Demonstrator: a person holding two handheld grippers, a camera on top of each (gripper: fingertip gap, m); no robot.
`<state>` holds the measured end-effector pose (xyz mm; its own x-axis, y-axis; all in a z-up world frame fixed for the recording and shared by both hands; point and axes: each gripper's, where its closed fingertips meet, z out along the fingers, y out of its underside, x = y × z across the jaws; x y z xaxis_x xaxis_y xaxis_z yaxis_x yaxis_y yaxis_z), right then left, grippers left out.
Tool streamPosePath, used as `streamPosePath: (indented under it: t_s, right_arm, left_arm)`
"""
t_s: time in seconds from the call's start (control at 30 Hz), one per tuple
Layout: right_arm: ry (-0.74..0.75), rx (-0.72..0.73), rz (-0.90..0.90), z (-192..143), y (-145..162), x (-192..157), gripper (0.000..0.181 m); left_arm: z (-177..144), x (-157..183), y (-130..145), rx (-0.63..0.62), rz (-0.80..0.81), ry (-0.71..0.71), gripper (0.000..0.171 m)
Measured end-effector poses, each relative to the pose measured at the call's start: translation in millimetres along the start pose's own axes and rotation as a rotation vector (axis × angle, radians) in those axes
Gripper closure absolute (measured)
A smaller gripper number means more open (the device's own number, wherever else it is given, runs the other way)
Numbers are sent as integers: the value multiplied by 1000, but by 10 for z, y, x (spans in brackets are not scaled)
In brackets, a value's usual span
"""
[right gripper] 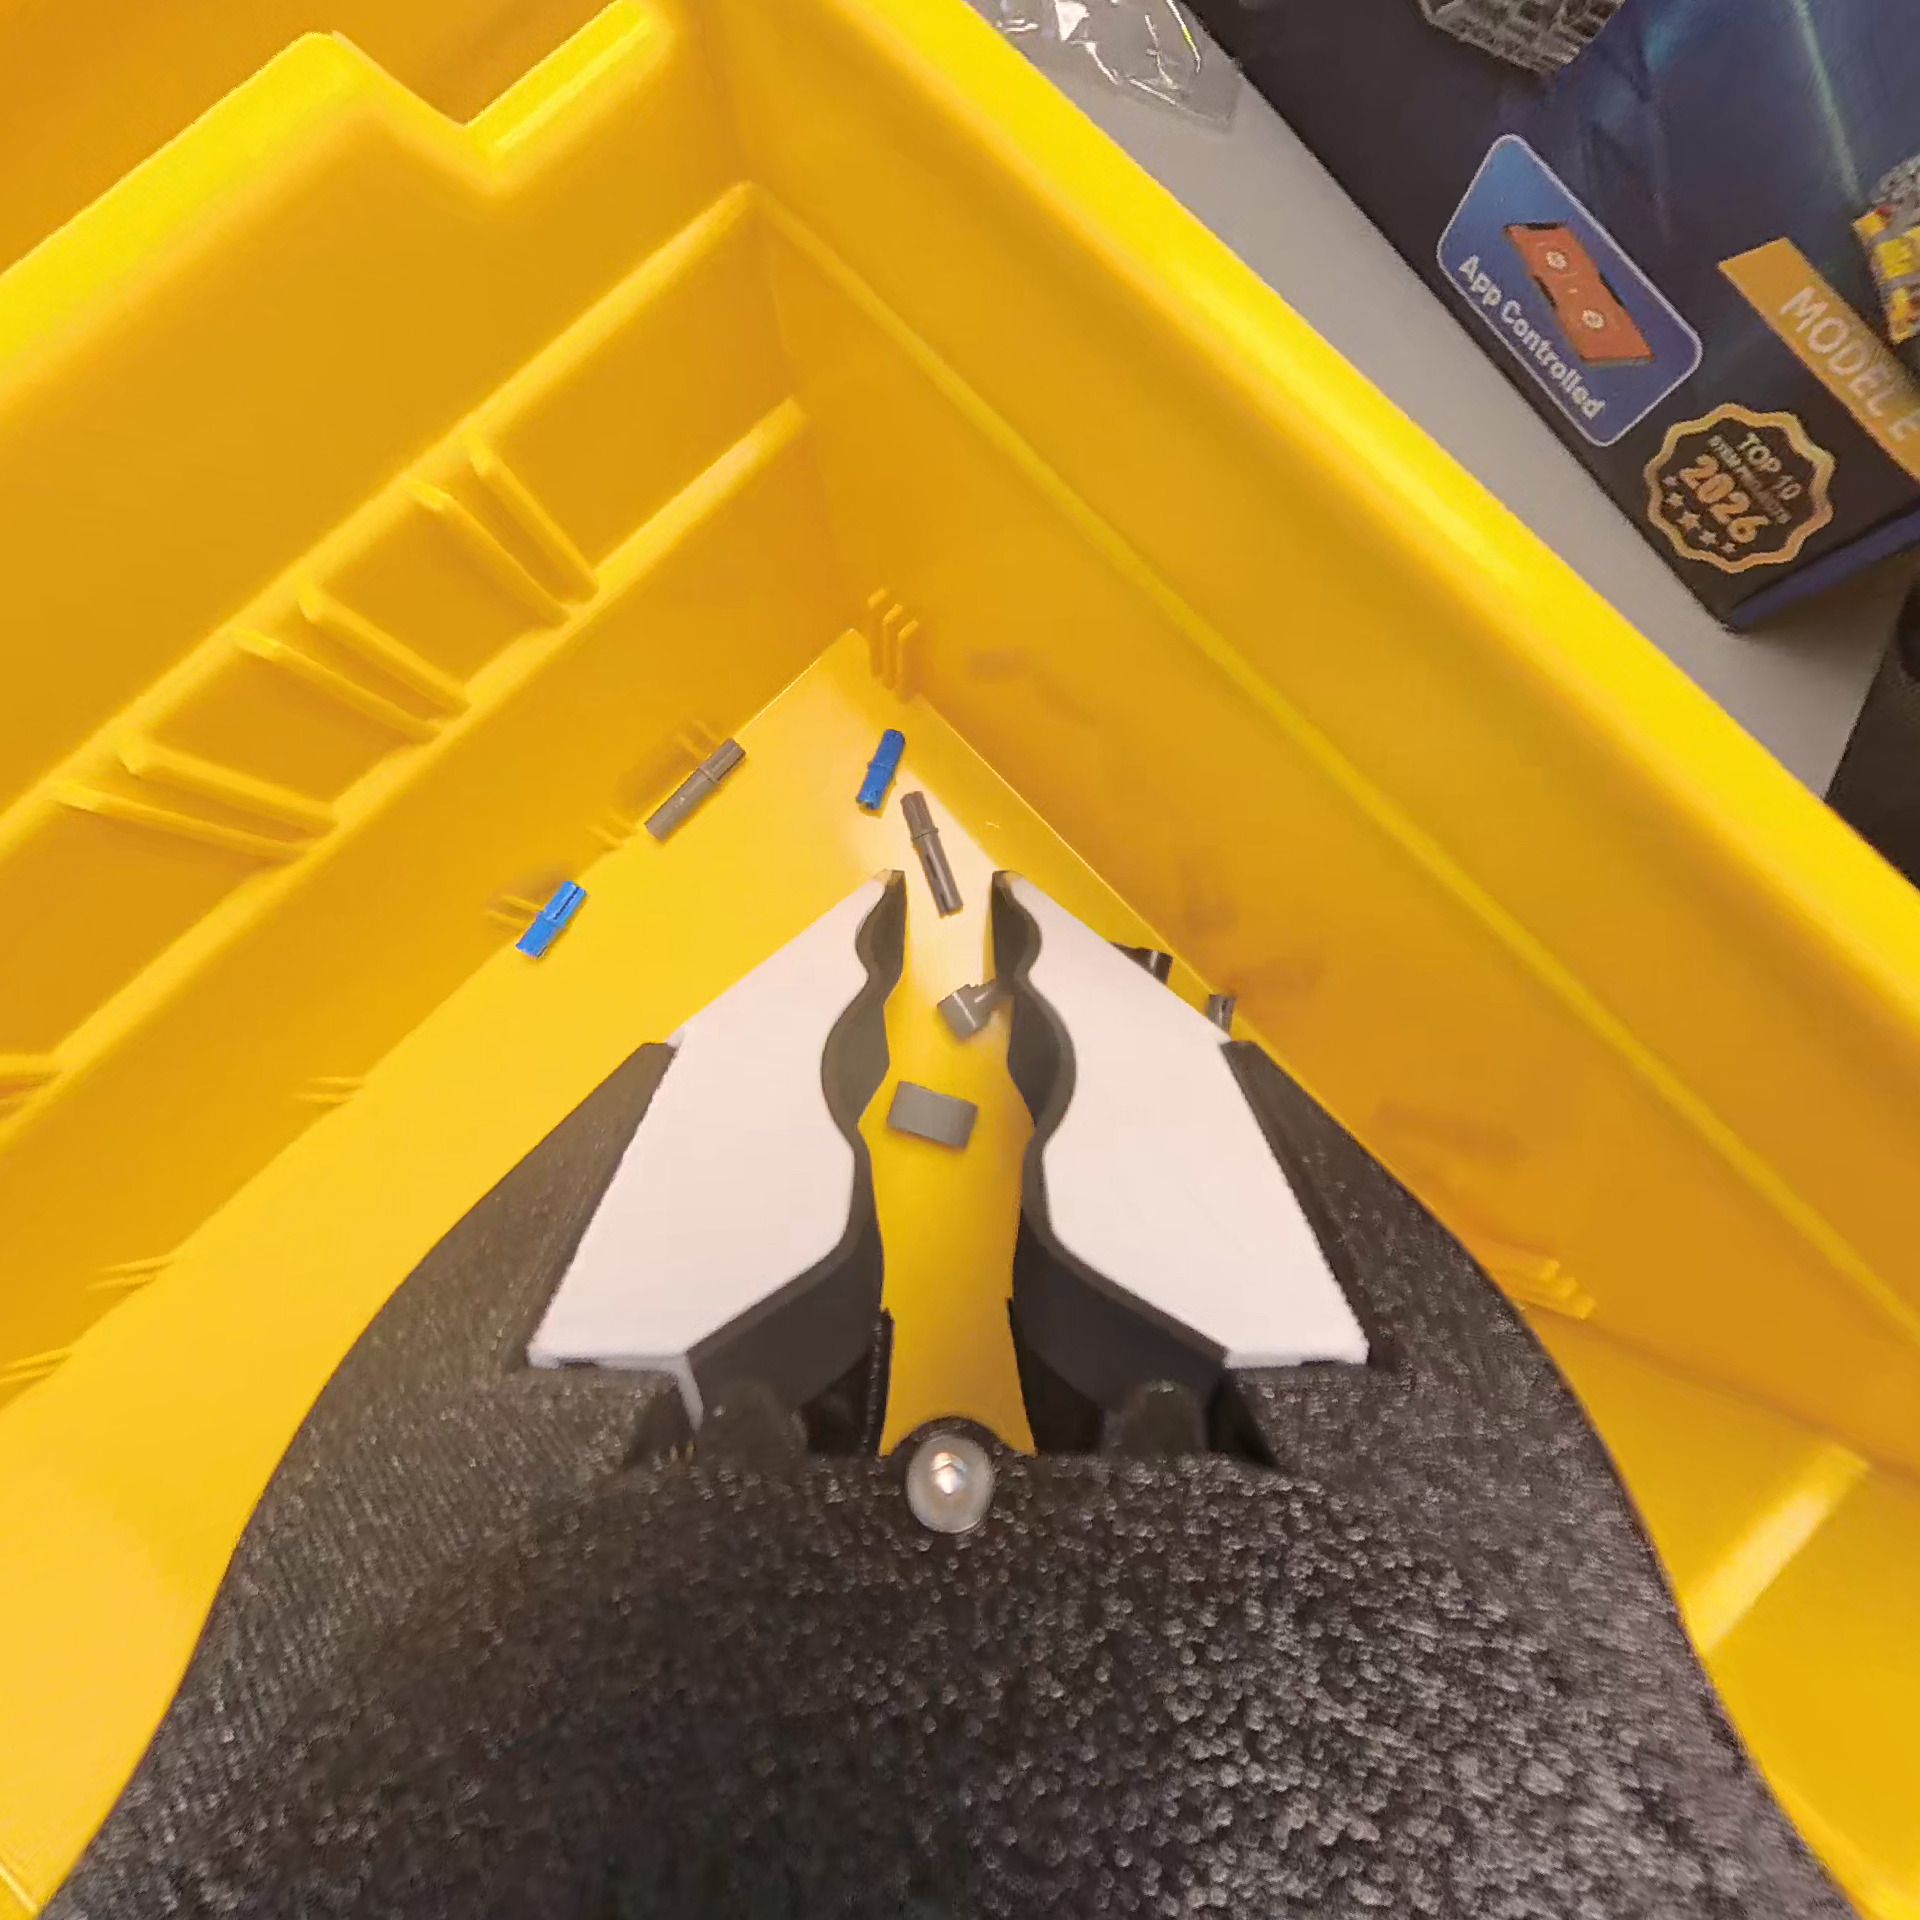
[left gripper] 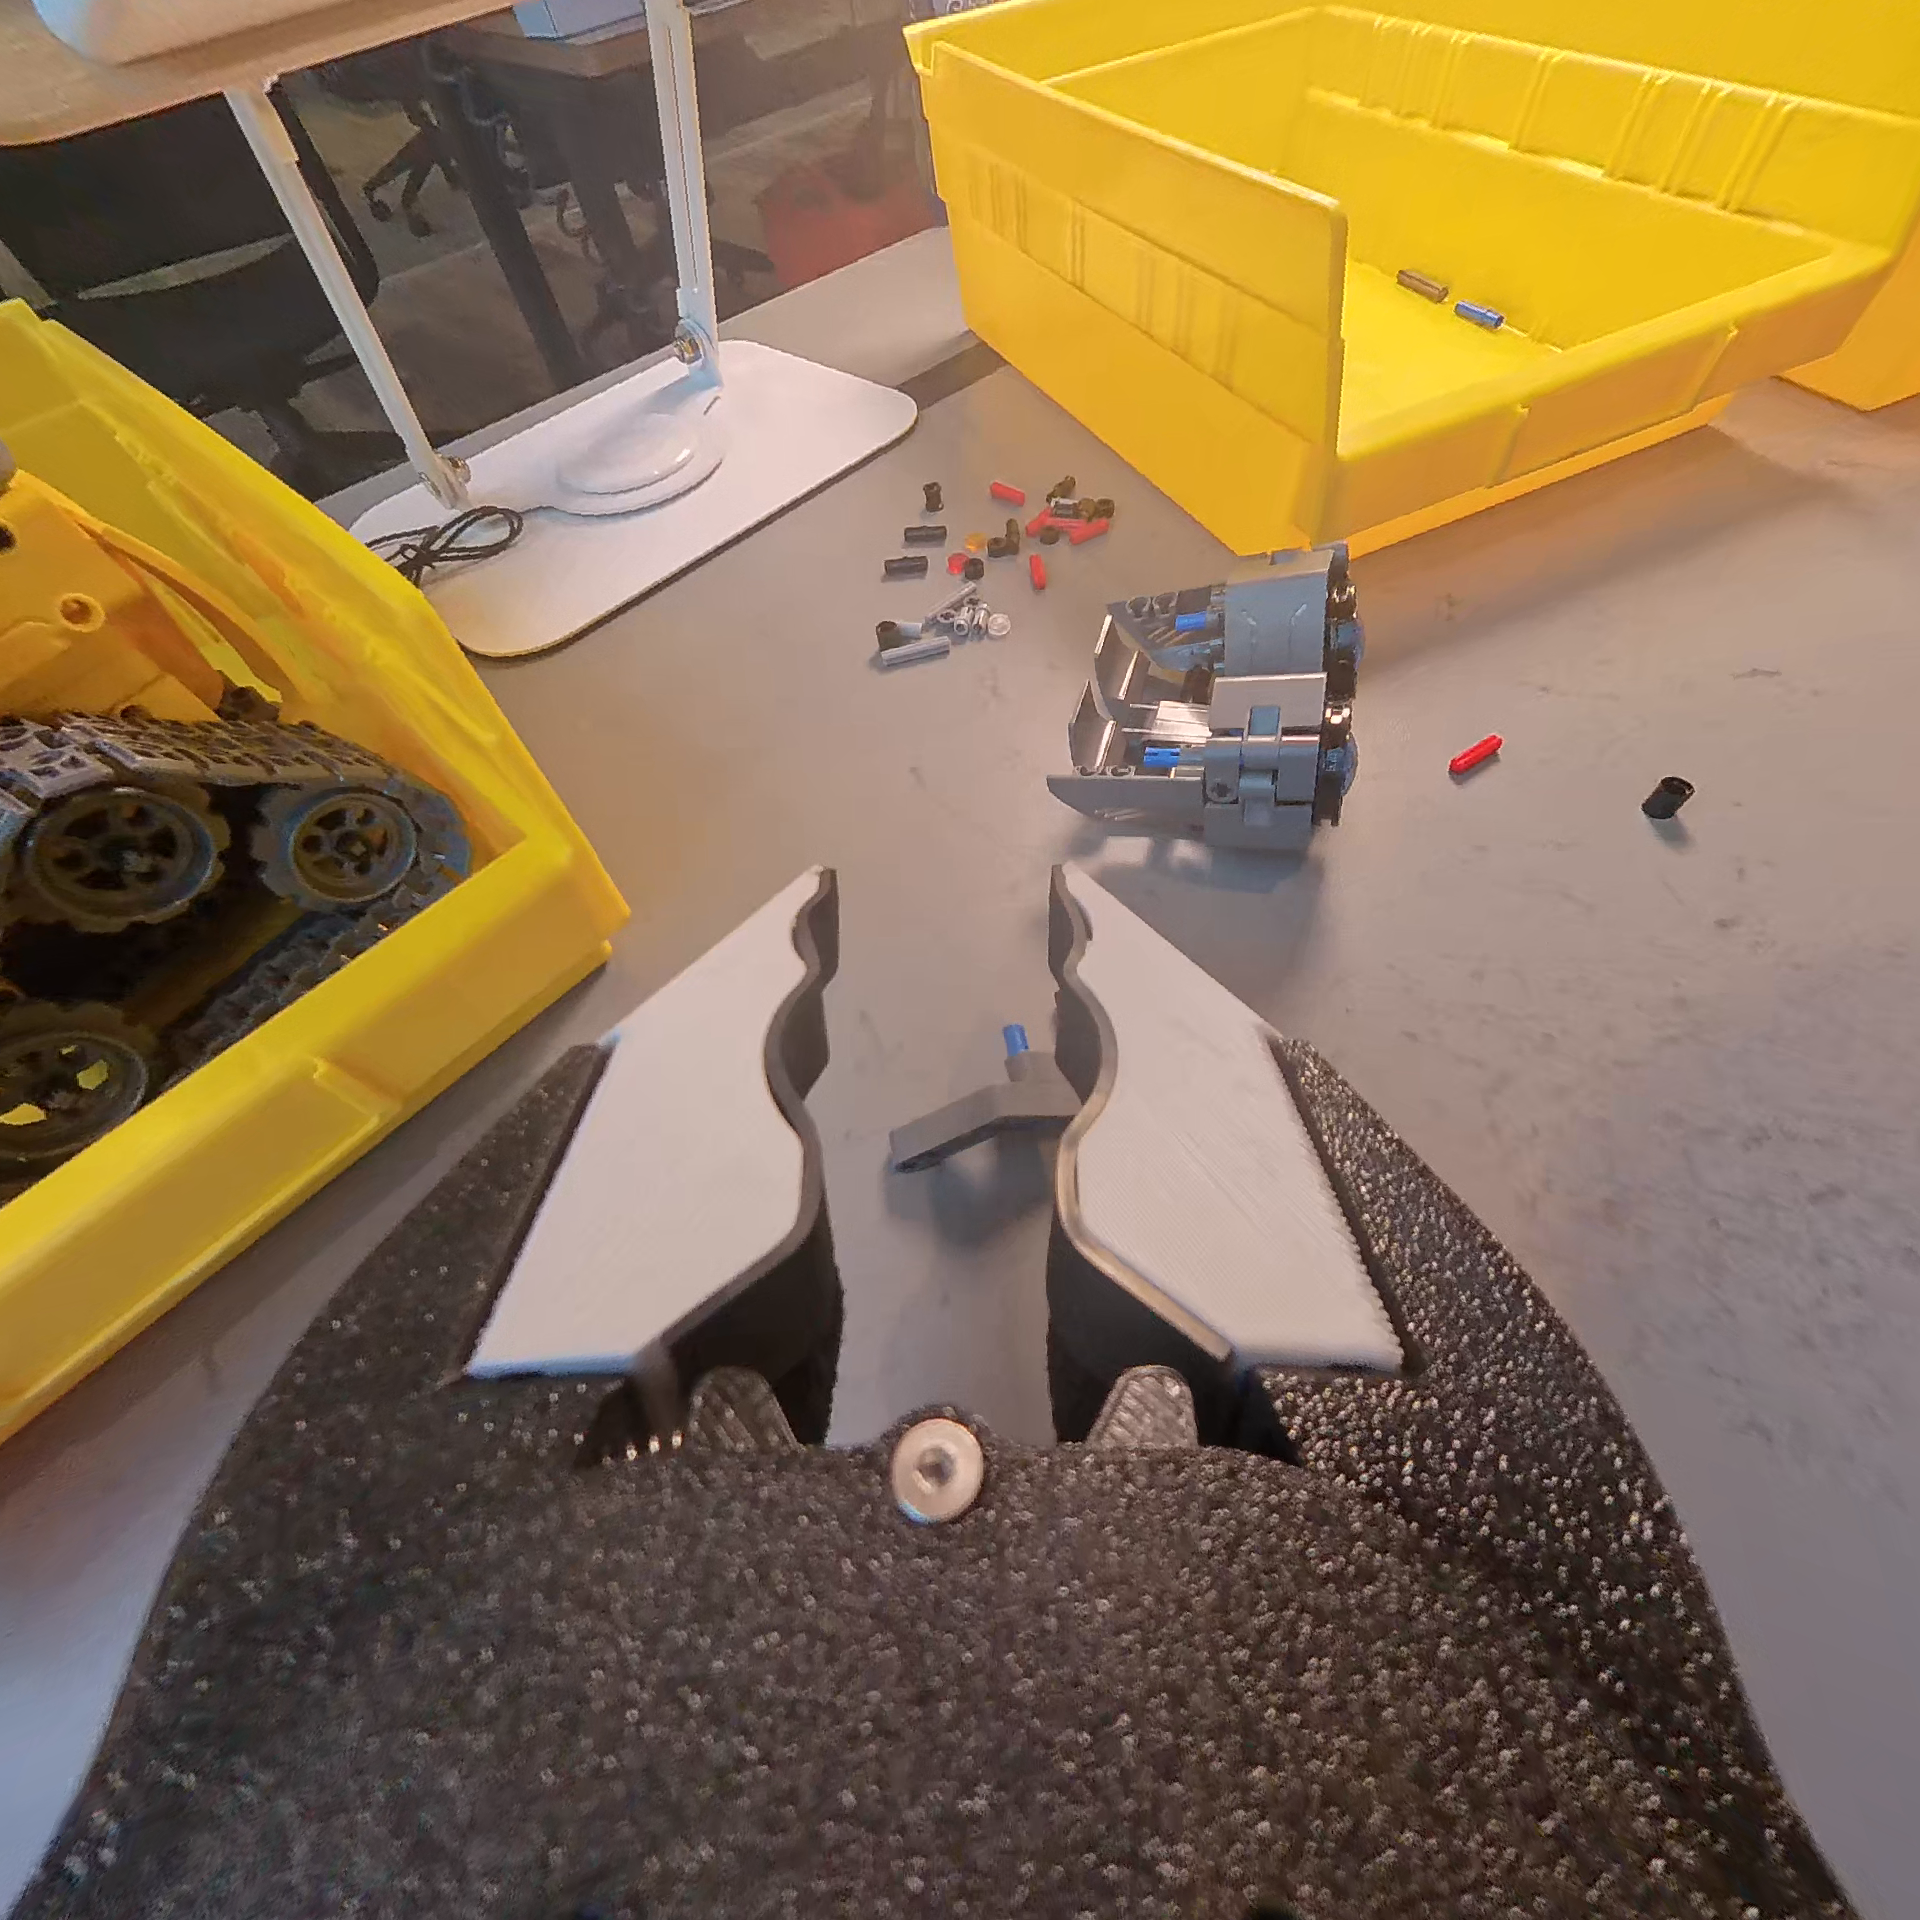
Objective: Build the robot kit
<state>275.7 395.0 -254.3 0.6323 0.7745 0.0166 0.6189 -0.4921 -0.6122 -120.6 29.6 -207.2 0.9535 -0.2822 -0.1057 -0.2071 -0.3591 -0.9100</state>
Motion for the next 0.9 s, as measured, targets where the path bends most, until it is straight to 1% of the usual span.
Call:
streamPosePath:
  t_s: [0.13,0.2,0.23,0.37,0.43,0.5,0.53,0.6,0.67,0.7,0.8,0.9]
  right_arm:
    - [-6,-8,-66,9,-20,-7,166]
    - [-32,-4,-60,22,-28,-25,169]
    - [-69,-2,-54,25,-23,-73,178]
    - [-82,5,-10,6,-8,-84,179]
    - [-77,72,-4,-118,-100,-151,179]
    - [-76,247,-7,-449,-386,-317,178]
    - [-89,339,-21,-670,-545,-468,178]
    - [-118,470,-108,-1106,-786,-905,179]
    - [-154,519,-212,-1431,-888,-1442,178]
    - [-176,524,-256,-1536,-894,-1717,179]
    - [-242,506,-345,-1637,-815,-2478,179]
    - [-335,461,-372,-1481,-626,-3120,179]
  left_arm:
    - [-4,2,-5,4,-2,4,132]
    - [-5,5,-5,5,-2,7,132]
    - [-6,7,-5,5,-2,8,132]
    - [-11,11,-9,8,0,12,132]
    - [-23,14,-14,14,-2,17,132]
    - [-42,5,-23,24,-11,20,132]
    - [-53,-7,-35,33,-21,19,132]
    - [-66,-34,-49,45,-49,24,132]
    - [-86,-58,-73,64,-74,30,131]
    - [-99,-64,-83,73,-84,34,131]
    - [-154,-74,-115,93,-97,42,131]
    - [-220,-84,-171,117,-87,41,130]
